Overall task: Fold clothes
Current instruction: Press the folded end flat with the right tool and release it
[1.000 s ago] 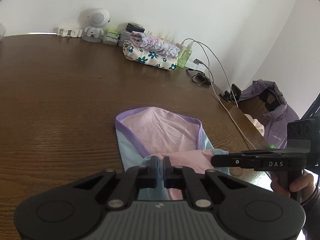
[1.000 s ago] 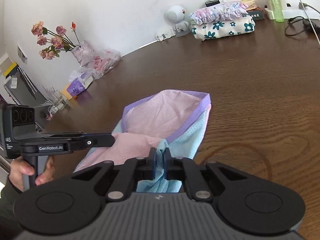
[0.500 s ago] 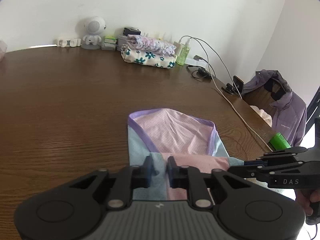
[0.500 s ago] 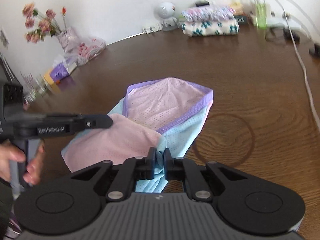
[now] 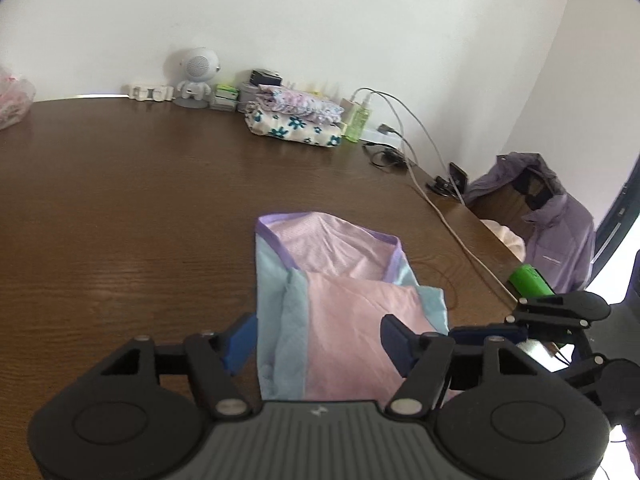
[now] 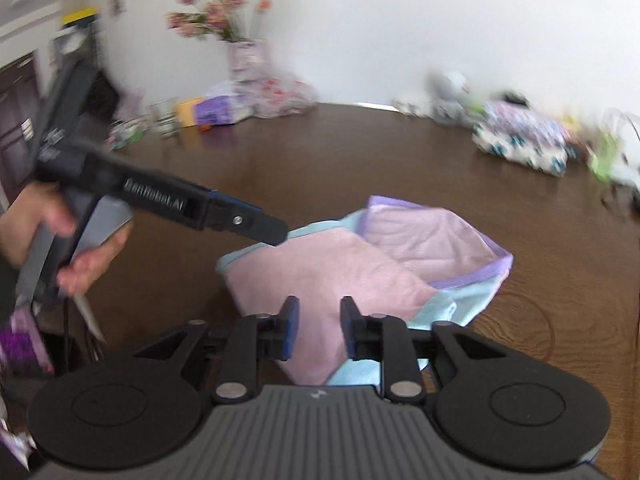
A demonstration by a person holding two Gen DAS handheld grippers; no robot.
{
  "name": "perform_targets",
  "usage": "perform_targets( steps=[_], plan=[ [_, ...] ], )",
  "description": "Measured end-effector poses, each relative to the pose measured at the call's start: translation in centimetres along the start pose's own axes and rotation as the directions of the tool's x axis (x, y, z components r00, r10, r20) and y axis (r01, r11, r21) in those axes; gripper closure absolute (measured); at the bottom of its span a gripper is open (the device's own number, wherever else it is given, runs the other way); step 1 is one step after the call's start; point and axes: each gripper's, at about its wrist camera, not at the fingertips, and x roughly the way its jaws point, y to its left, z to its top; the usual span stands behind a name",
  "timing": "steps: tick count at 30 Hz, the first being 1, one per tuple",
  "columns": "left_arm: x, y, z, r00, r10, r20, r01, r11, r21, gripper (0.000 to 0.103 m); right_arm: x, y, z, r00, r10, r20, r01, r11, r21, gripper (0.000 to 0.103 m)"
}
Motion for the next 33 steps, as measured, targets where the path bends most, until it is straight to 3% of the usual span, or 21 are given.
perform_targets(
  steps=[1,4,7,8,11,17,19,21,23,25,27,28,30,33],
  plan=[
    [0.0,0.1,-0.3,1.0,-0.009,-0.017,0.009,1.0,0.0,0.037,-0.5,0.4,-0.5,1.0,-0.01,0.003,0.01,0.999,-0.042,0.065],
    [0.7,0.5,-0.9,0.998,0.035,-0.043,-0.036,0.999,-0.021,0.048,-0.8,0.3,-1.8,0.997,-0.066,-0.035,0.064,0.996,-0.069,0.066],
    [1.1,1.4,-1.4,0.999,-0.008,-0.052,0.005,0.997,-0.073,0.078,-0.5,0.3,-2.7,0.996,-0.077,-0.051,0.074,0.995,-0.065,0.067],
    [1.2,1.4,-1.6,0.998,-0.004,-0.061,-0.001,0.996,-0.086,0.089,-0.3,0.3,-3.0,0.996,-0.075,-0.051,0.071,0.995,-0.065,0.076],
    [1.3,1.1,-2.3,0.997,0.016,-0.082,-0.024,0.995,-0.098,0.093,-0.3,-0.1,-3.7,0.996,-0.058,-0.063,0.054,0.997,-0.062,0.09],
    [0.7,-1.1,-4.2,0.996,-0.025,-0.088,0.013,0.99,-0.139,0.094,-1.7,-2.3,-4.7,0.995,-0.035,-0.092,0.033,0.999,-0.03,0.096],
    [-0.1,-1.7,-4.7,0.997,-0.035,-0.062,0.028,0.994,-0.101,0.086,-2.6,-2.9,-5.0,0.995,-0.013,-0.094,0.011,1.0,-0.024,0.096],
    [-1.3,-1.9,-5.2,0.997,-0.075,-0.034,0.074,0.997,-0.024,0.049,-3.5,-3.3,-5.2,0.996,0.013,-0.091,-0.015,1.0,-0.017,0.089],
    [-1.9,-2.4,-5.7,0.995,-0.098,-0.033,0.1,0.992,0.082,0.042,-4.2,-3.5,-5.3,0.997,0.032,-0.068,-0.033,0.999,-0.012,0.064],
    [-1.8,-3.0,-6.0,0.996,-0.07,-0.058,0.079,0.98,0.181,0.042,-4.0,-3.3,-5.3,0.998,0.038,-0.048,-0.04,0.999,-0.036,0.064],
    [-1.1,-3.3,-6.1,0.997,-0.015,-0.074,0.031,0.974,0.224,0.051,-3.2,-3.0,-5.2,0.997,0.045,-0.056,-0.049,0.997,-0.057,0.065],
    [-1.0,-3.2,-6.0,0.998,-0.014,-0.067,0.03,0.973,0.231,0.055,-2.8,-2.9,-5.1,0.997,0.049,-0.061,-0.053,0.996,-0.068,0.07],
    [-0.7,-3.0,-5.7,0.996,-0.041,-0.085,0.059,0.972,0.228,0.076,-2.3,-2.6,-5.2,0.997,0.048,-0.066,-0.054,0.994,-0.09,0.082],
    [-0.4,-3.0,-5.7,0.994,-0.049,-0.096,0.072,0.965,0.253,0.092,-2.0,-2.3,-5.2,0.996,0.047,-0.071,-0.055,0.992,-0.115,0.093]
  ],
)
